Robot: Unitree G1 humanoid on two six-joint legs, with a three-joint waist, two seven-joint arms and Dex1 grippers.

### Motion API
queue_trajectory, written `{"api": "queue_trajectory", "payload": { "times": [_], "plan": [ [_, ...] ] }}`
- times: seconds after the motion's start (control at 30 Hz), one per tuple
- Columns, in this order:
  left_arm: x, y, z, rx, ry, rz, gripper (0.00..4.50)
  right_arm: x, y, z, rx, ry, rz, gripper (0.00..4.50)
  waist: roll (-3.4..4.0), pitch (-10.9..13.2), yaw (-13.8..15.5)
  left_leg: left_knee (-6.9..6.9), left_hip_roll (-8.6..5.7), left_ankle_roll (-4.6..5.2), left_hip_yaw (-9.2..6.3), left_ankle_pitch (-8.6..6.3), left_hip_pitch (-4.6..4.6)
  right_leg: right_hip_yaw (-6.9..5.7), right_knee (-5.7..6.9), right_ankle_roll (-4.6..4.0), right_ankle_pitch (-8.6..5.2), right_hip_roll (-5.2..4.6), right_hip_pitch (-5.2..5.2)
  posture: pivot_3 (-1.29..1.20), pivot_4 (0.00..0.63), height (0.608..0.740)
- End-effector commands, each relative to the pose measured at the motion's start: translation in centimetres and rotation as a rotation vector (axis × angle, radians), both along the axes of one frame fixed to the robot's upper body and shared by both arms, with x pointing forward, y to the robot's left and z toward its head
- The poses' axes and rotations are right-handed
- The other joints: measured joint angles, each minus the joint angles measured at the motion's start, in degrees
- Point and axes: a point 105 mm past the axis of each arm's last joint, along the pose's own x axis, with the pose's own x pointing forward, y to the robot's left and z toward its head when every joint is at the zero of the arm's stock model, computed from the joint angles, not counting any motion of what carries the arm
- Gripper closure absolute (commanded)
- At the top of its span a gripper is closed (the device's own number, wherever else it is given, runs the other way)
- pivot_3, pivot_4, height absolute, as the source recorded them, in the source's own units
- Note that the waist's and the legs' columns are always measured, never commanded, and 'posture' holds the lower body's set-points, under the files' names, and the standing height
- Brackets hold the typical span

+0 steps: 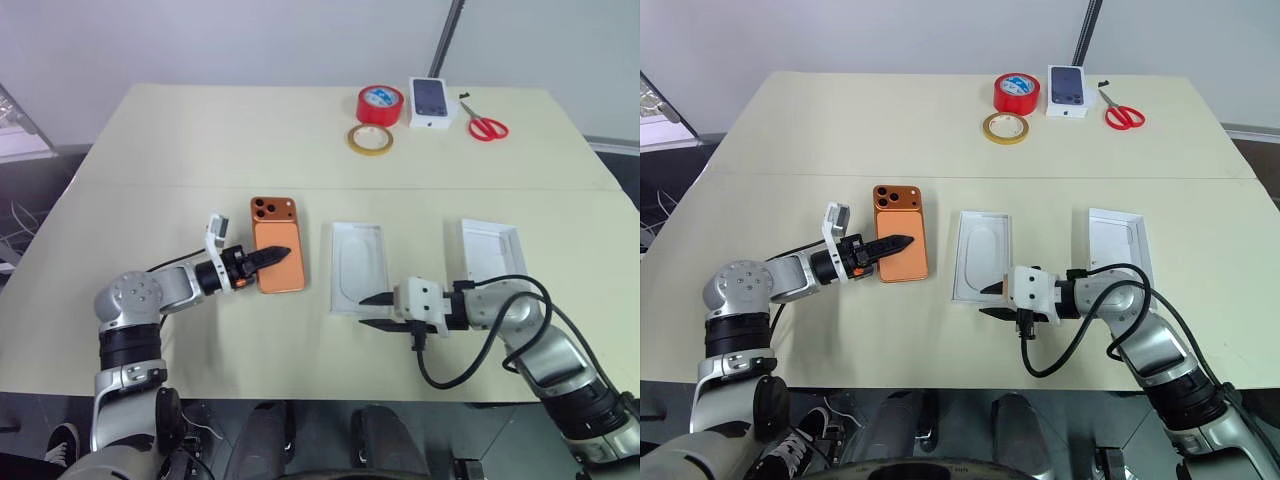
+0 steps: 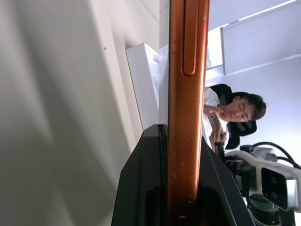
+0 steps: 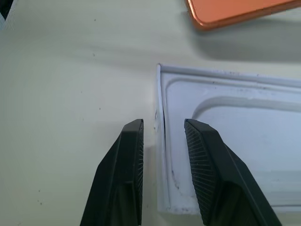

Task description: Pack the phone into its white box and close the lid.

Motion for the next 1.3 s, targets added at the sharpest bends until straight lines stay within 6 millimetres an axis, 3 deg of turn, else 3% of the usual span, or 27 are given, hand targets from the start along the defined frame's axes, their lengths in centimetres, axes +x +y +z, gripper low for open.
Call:
{"api": "queue_trajectory", "payload": {
  "times": [0.03, 0.17, 0.27, 0.3, 0.53, 0.73, 0.83, 1.0, 1.1, 1.17, 1.3],
  "plan": [
    [0.1, -0.6, 2.3, -0.034, -0.082, -0.036, 4.50, 0.0, 0.3, 0.2, -0.011, -0.028, 0.018, 3.04, 0.00, 0.0, 0.0, 0.00, 0.00, 0.00, 0.00, 0.00, 0.00, 0.00, 0.00, 0.00, 0.00, 0.00, 0.00, 0.00, 0.150, 0.728],
    [0.2, -0.8, 2.4, -0.033, -0.090, -0.035, 4.50, 0.2, 0.1, -0.4, -0.042, -0.024, 0.015, 3.04, 0.00, 0.0, 0.0, 0.02, 0.00, 0.00, 0.00, 0.00, 0.00, 0.00, 0.01, 0.00, 0.00, 0.00, 0.01, 0.00, 0.150, 0.728],
    [0.3, -1.0, 2.5, -0.033, -0.104, -0.031, 4.50, 0.1, 0.4, -0.4, -0.040, -0.033, 0.025, 4.37, 0.00, 0.0, 0.0, 0.03, 0.00, 0.00, 0.00, 0.00, 0.01, -0.01, 0.01, 0.00, 0.00, 0.01, 0.02, 0.00, 0.150, 0.728],
    [0.3, -1.2, 2.6, -0.037, -0.106, -0.033, 4.50, 0.1, 0.6, -0.2, -0.032, -0.036, 0.025, 4.44, 0.00, 0.0, 0.0, 0.03, 0.00, 0.00, 0.00, 0.00, 0.01, -0.01, 0.01, 0.00, 0.00, 0.01, 0.03, 0.00, 0.150, 0.728],
    [1.0, -2.5, 4.4, -0.075, -0.134, -0.049, 4.50, 0.2, 2.8, 1.6, 0.045, -0.058, 0.043, 4.44, -0.03, 0.0, 0.0, 0.11, 0.00, 0.00, -0.01, 0.01, 0.01, -0.03, 0.08, 0.01, 0.01, 0.04, 0.03, 0.00, 0.150, 0.728],
    [1.2, -4.3, 4.9, -0.068, -0.156, -0.078, 4.50, 1.1, 5.2, 0.8, 0.055, -0.080, 0.031, 4.44, -0.03, 0.0, -0.1, 0.12, 0.00, -0.10, 0.00, 0.07, 0.01, -0.02, 0.13, 0.02, 0.01, 0.09, 0.02, 0.00, 0.150, 0.728],
    [0.9, -4.5, 4.1, -0.058, -0.129, -0.108, 4.50, 0.7, 5.4, 1.5, 0.108, -0.013, 0.033, 3.56, -0.06, 0.0, 0.0, 0.12, 0.00, -0.34, 0.00, 0.22, 0.00, -0.03, 0.13, 0.02, 0.00, 0.12, 0.02, 0.00, 0.150, 0.728],
    [0.8, -4.5, 3.2, -0.038, -0.095, -0.131, 4.50, 0.8, 4.4, 3.0, 0.107, -0.048, 0.034, 1.12, -0.07, 0.0, 0.0, 0.19, 0.00, -0.32, -0.01, 0.20, 0.01, -0.03, 0.17, 0.02, 0.01, 0.12, 0.05, 0.00, 0.150, 0.728],
    [0.5, -4.4, 2.7, -0.033, -0.065, -0.145, 4.50, 1.2, 2.7, 4.9, 0.177, -0.018, -0.011, 1.12, -0.10, 0.1, 0.0, 0.19, 0.00, -0.28, -0.01, 0.18, 0.00, -0.03, 0.17, 0.02, 0.00, 0.11, 0.04, 0.00, 0.150, 0.728],
    [0.2, -4.7, 2.4, -0.036, -0.046, -0.154, 4.50, 2.3, 0.5, 4.6, 0.112, -0.055, -0.077, 1.12, -0.10, 0.1, 0.0, 0.18, 0.00, -0.05, -0.02, 0.04, 0.00, -0.03, 0.17, 0.02, 0.01, 0.11, 0.04, 0.00, 0.150, 0.728],
    [-0.1, -5.2, 1.8, -0.042, -0.020, -0.155, 4.50, 3.7, -2.2, 3.8, 0.027, -0.079, -0.148, 1.12, -0.12, 0.1, 0.1, 0.22, 0.00, -0.01, -0.01, 0.02, 0.00, -0.04, 0.17, 0.02, 0.00, 0.09, 0.06, 0.00, 0.150, 0.728]
  ]
}}
